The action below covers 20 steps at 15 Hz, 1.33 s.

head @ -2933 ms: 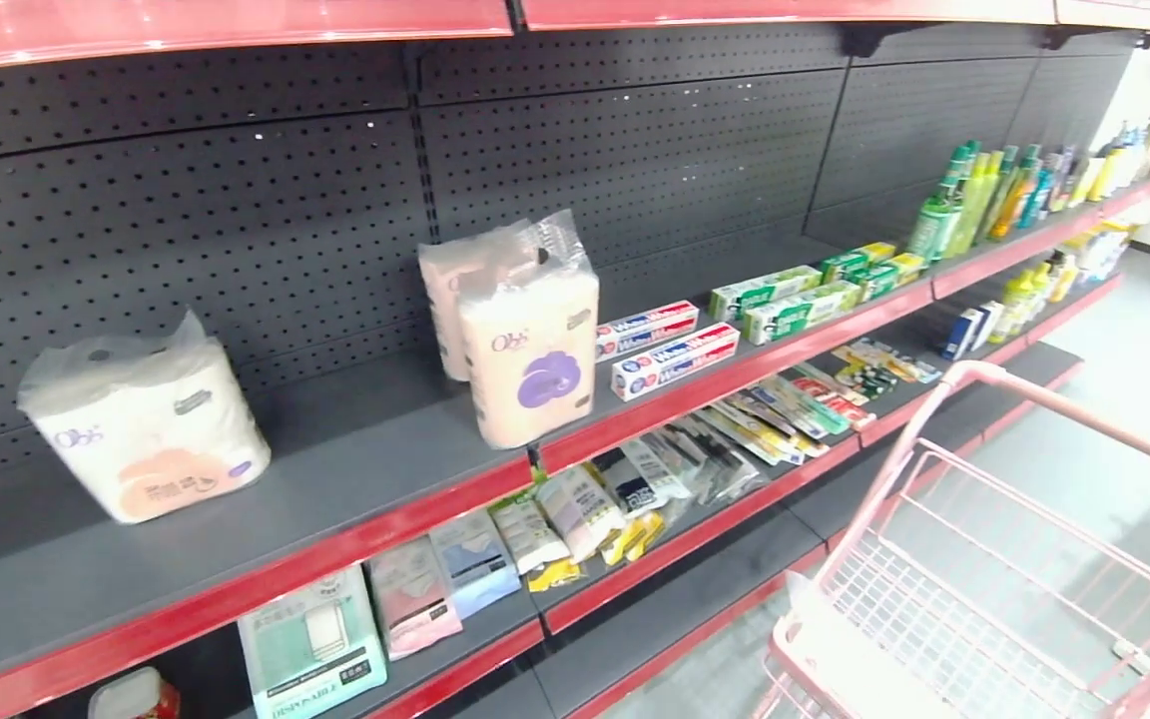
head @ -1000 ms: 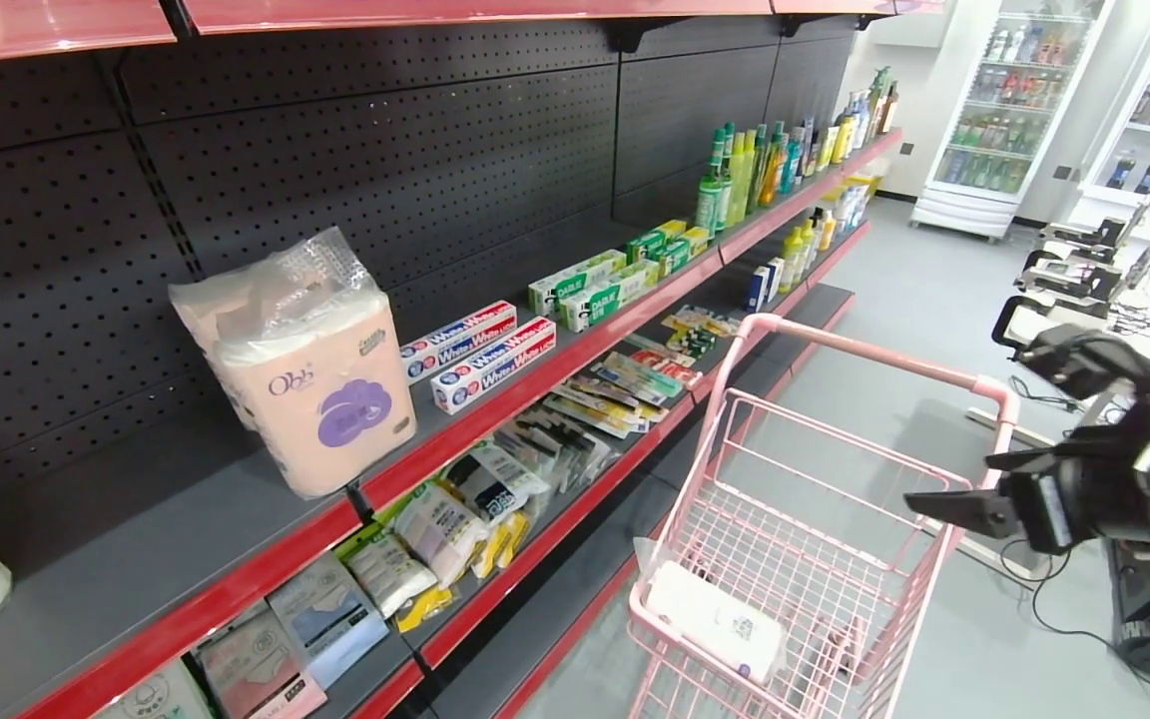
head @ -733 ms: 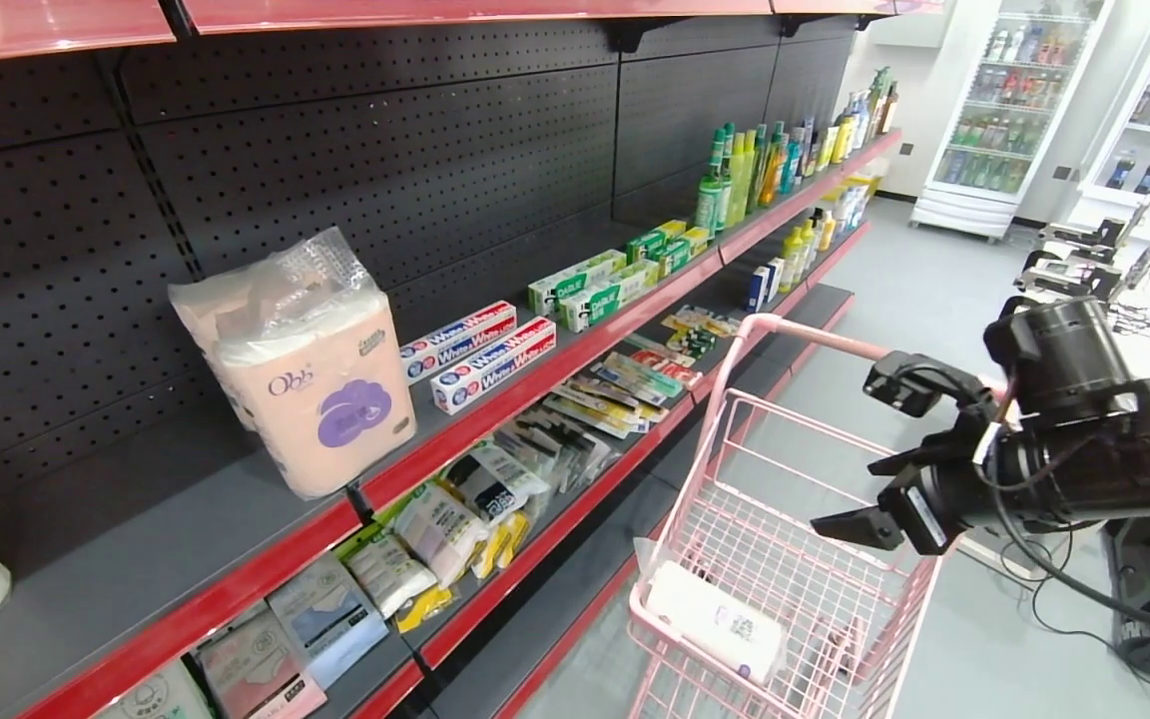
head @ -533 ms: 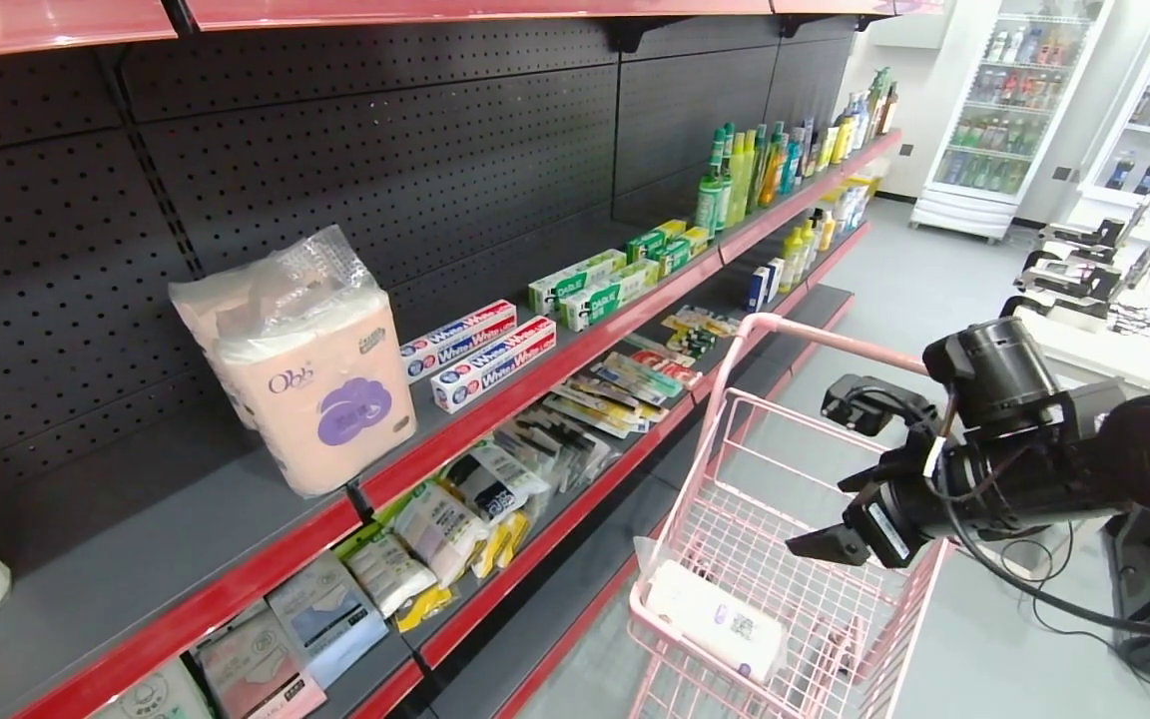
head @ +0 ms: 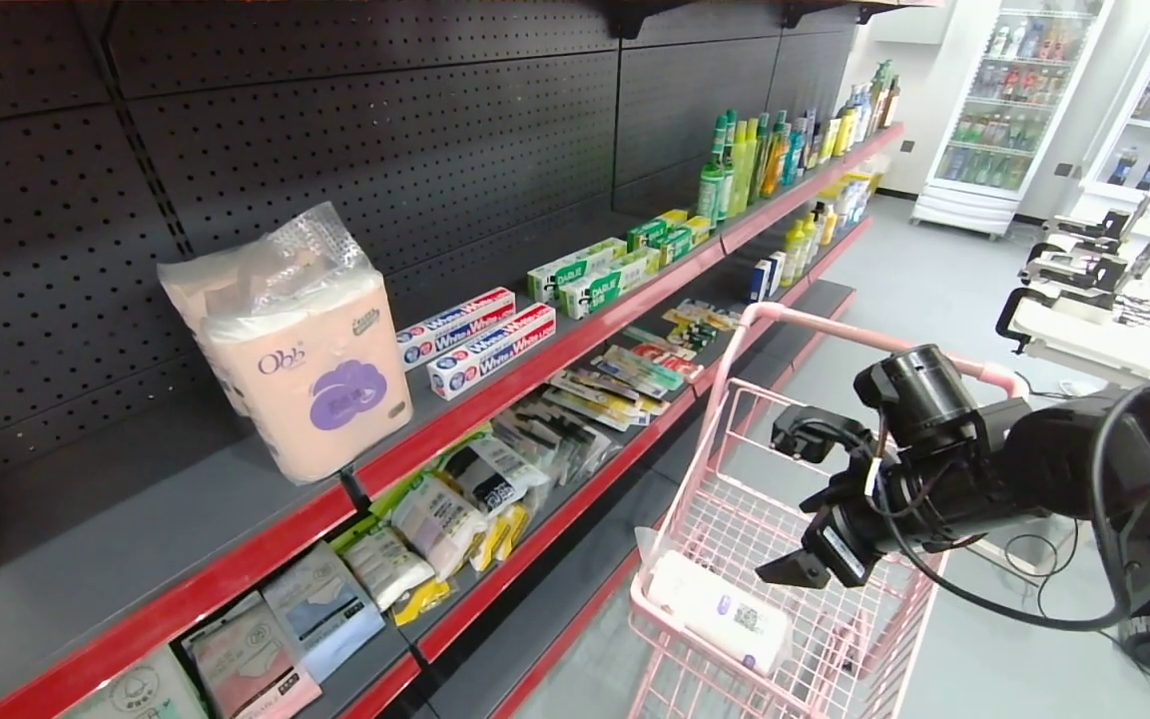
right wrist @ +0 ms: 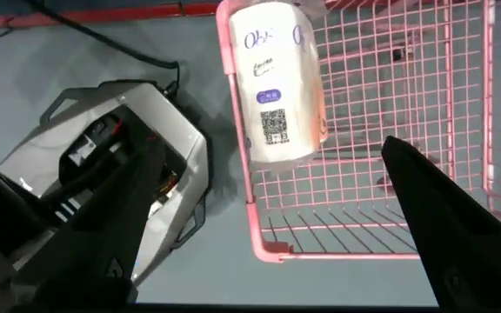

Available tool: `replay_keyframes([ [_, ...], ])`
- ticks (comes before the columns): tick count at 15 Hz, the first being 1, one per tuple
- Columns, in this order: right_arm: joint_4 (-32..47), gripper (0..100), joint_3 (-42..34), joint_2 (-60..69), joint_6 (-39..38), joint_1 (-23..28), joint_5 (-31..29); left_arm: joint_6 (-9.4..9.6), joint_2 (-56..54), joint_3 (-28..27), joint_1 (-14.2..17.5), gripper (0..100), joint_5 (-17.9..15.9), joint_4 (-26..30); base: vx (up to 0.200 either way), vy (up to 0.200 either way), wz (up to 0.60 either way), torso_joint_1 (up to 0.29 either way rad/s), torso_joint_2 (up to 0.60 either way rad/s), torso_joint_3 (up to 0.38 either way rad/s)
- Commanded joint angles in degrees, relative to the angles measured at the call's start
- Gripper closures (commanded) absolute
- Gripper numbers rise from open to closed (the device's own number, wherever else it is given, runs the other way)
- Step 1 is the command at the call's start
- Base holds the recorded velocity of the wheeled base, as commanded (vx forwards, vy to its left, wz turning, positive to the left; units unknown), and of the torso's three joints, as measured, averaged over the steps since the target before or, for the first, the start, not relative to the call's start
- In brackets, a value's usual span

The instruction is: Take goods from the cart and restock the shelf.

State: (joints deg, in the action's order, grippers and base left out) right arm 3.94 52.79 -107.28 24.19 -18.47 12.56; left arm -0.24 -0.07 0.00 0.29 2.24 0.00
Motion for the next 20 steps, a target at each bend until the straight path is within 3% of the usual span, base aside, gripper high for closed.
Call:
replay_keyframes([
  [1, 0.02, 0, 0.39, -1.36, 0.16, -1.13, 0.01, -0.02, 0.07, 0.00, 0.06, 0, 0.04, 0.00, 0.000, 0.000, 0.00, -0.159, 0.34, 0.173],
  [3, -0.07, 0, 1.09, -2.32, 0.07, -2.10, -0.16, -0.02, 0.07, 0.00, 0.06, 0, 0.04, 0.00, 0.000, 0.000, 0.00, -0.146, 0.33, 0.181],
  [6, -0.25, 0, 3.20, -4.87, 0.07, -2.71, -5.44, -0.02, 0.07, 0.00, -0.03, 0, 0.04, 0.09, 0.000, 0.000, 0.00, -0.160, 0.33, 0.175],
  [13, -0.33, 0, 5.75, -6.28, -0.46, -4.21, -5.53, -0.02, 0.07, 0.00, -0.03, 0, 0.04, 0.00, 0.000, 0.000, 0.00, -0.155, 0.34, 0.188],
  [20, -0.51, 0, 8.91, -8.21, -0.54, -6.05, -6.40, -0.02, 0.07, 0.00, -0.03, 0, 0.13, 0.09, 0.000, 0.000, 0.60, -0.170, 0.38, 0.210],
])
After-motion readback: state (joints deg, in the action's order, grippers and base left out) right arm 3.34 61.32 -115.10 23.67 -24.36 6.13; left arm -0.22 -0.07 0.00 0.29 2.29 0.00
